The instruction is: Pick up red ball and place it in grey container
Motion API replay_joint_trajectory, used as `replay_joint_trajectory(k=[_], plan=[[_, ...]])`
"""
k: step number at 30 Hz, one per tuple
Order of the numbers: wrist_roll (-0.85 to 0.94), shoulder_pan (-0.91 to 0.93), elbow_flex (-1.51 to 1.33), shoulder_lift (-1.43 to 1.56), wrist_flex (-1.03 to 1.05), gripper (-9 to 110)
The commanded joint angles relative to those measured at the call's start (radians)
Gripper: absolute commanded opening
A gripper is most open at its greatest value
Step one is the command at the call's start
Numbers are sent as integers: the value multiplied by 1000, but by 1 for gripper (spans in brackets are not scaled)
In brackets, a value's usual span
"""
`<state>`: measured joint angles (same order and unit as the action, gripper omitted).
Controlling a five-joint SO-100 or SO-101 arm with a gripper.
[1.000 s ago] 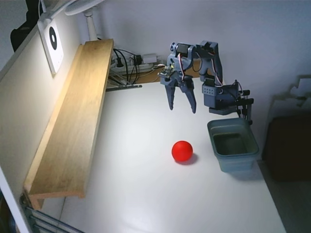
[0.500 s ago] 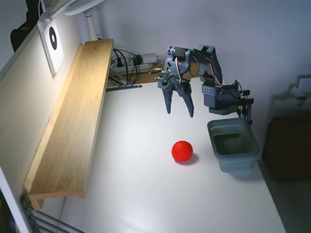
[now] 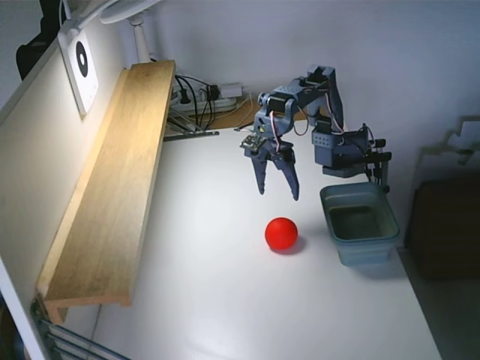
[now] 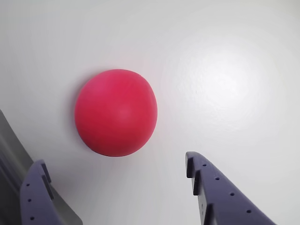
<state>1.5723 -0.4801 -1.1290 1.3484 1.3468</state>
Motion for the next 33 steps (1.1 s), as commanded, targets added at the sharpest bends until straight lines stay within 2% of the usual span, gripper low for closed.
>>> replay_joint_trajectory(k=[1,20,33], plan=[[-2,-13,-61,84,-57,38],[-2,-13,-366,112,-334,38],[-2,-13,-276,24,-333,38]])
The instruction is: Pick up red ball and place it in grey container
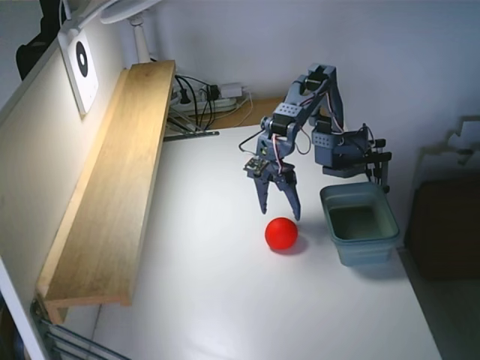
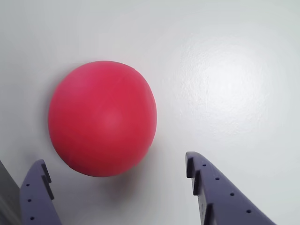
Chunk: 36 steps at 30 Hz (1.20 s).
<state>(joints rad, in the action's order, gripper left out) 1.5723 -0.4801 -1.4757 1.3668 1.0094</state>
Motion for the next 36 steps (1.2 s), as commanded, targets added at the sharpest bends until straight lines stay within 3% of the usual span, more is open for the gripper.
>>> replay_joint_trajectory(k=[1,29,36], plan=[[-2,-13,84,-6,7,38],[-2,-54,327,-193,63,38],[-2,-54,191,-194,-73,38]])
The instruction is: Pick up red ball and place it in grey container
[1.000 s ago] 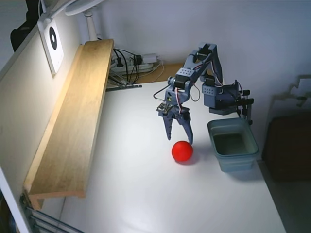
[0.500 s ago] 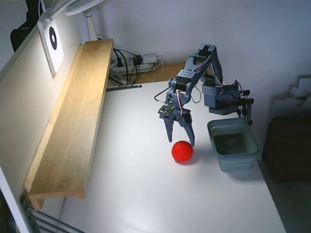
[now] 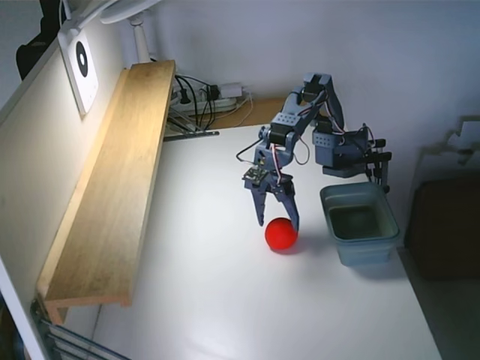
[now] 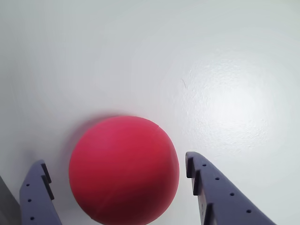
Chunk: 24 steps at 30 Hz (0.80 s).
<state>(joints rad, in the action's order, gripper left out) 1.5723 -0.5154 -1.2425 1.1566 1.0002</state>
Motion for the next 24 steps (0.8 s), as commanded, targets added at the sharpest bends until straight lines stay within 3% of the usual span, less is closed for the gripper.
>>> replay_joint_trajectory(k=[1,11,12,13,24], plan=[[-2,-19,-61,14,-86,38],[-2,-19,-255,-64,-358,38],[-2,-19,-265,-73,-377,23],[-2,-19,-271,-79,-389,23],[-2,-19,-188,-134,-361,23]])
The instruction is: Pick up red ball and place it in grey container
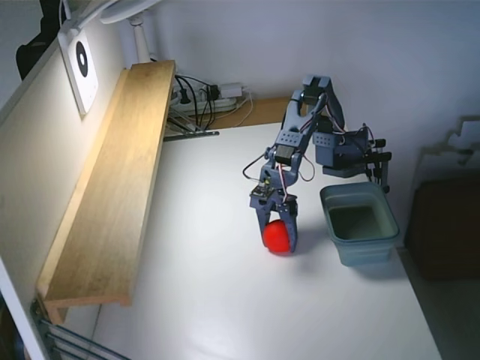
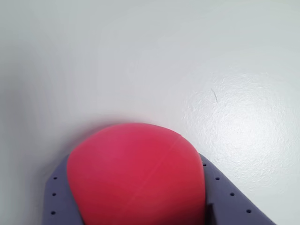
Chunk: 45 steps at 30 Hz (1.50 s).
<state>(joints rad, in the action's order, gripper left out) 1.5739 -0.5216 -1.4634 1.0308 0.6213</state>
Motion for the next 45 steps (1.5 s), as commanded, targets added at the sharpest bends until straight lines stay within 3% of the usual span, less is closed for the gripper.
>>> replay_joint_trajectory(k=[1,15,33,45], plan=[[-3,-13,47,-17,23,23],[-3,-13,224,52,269,23],[-3,-13,745,8,747,23],[-3,-6,745,8,747,23]])
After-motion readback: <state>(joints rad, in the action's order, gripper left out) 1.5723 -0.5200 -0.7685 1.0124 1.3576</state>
